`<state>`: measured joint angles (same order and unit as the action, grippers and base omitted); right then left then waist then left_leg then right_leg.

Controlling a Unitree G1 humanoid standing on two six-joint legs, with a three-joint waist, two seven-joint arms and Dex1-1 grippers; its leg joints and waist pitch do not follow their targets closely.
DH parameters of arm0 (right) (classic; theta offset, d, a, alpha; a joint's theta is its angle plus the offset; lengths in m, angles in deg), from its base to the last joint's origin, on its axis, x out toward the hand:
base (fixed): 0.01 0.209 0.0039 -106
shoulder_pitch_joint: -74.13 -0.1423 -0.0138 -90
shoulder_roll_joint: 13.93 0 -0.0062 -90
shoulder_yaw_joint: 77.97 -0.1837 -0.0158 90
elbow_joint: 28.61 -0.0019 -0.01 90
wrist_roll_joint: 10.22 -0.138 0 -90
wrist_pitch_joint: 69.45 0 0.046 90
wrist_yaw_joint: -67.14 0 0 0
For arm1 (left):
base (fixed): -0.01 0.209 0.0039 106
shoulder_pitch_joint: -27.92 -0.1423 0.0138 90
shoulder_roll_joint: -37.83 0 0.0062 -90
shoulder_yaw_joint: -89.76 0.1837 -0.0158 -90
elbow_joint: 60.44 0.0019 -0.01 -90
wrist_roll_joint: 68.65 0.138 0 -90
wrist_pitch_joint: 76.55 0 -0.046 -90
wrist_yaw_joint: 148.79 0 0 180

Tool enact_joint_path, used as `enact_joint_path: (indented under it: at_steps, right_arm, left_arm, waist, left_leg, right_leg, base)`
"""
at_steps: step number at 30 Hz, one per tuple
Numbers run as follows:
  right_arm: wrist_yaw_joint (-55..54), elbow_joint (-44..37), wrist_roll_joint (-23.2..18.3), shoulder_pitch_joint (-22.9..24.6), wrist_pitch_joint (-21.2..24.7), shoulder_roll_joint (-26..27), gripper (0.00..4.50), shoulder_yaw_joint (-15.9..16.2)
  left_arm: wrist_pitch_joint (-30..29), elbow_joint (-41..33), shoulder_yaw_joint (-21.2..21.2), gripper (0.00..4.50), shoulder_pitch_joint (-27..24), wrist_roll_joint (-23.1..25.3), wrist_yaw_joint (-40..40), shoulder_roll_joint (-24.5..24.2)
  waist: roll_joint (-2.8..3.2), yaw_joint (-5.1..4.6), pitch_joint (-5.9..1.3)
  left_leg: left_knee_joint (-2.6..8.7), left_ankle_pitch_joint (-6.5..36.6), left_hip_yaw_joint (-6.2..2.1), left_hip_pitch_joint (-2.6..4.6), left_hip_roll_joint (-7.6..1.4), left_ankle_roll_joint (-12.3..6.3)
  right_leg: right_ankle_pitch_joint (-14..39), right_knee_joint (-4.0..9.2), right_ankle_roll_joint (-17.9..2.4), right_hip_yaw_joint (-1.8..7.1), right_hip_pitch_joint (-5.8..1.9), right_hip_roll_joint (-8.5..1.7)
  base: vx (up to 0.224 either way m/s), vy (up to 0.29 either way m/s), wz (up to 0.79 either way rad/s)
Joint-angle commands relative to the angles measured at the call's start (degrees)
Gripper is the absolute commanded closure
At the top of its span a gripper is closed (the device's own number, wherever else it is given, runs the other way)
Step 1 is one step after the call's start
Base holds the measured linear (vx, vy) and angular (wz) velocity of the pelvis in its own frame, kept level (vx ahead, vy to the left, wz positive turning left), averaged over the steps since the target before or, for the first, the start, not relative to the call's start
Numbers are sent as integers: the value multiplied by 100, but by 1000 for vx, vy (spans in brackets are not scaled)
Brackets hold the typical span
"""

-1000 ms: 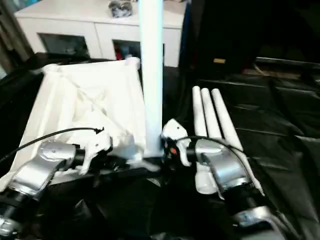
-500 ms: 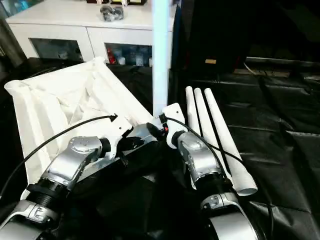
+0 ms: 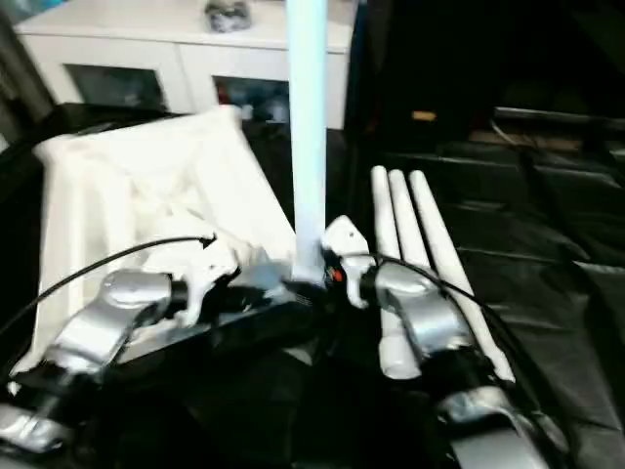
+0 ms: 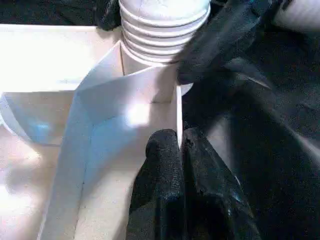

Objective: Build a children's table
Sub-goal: Rotate leg to tighten

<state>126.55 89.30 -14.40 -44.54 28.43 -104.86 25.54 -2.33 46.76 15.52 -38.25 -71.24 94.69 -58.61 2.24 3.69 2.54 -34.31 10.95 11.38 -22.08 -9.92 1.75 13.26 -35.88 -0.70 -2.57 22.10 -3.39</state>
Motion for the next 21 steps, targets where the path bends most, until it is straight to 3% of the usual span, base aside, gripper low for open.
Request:
enact_joint_path:
  at_steps: [1,5,11,16,18,21]
  right_arm:
    - [400,-266,-92,72,-49,-34,79,257]
    - [766,-596,-281,192,200,-139,79,271]
    - [931,-850,-405,339,397,-132,135,360]
    - [685,-897,-408,445,623,50,175,359]
    - [445,-806,-338,434,672,139,176,329]
    - [-531,-268,10,290,483,469,178,184]
  left_arm:
    - [156,-196,230,450,-12,-198,446,0]
    - [172,-255,219,450,-54,-262,728,-174]
    - [227,-208,205,450,-57,-309,763,-188]
    - [166,-111,173,450,-16,-226,413,48]
    - [94,-28,131,450,28,-168,180,160]
    - [3,201,23,450,199,-40,-410,441]
  waist:
    - [-16,12,-319]
    - [-18,42,-321]
    - [-20,115,-337]
    - [-32,120,-341]
    - [-37,114,-327]
    - [-47,58,-273]
  left_leg:
    - [386,824,-180,129,-403,-434]
    - [390,806,-178,133,-400,-395]
    - [373,657,-173,134,-396,-391]
    - [368,640,-170,136,-391,-387]
    - [380,699,-176,130,-392,-349]
    - [425,1157,-187,168,-378,-86]
  right_leg:
    - [100,398,-1484,270,-218,-508]
    - [104,393,-1467,275,-224,-502]
    - [-50,373,-1471,279,-214,-507]
    - [-79,368,-1461,275,-214,-505]
    - [68,385,-1451,277,-213,-514]
    - [1011,489,-1330,298,-181,-542]
  base:
    - [0,0,0]
    - [0,0,0]
    - [0,0,0]
    - [0,0,0]
    - [0,0,0]
    - [0,0,0]
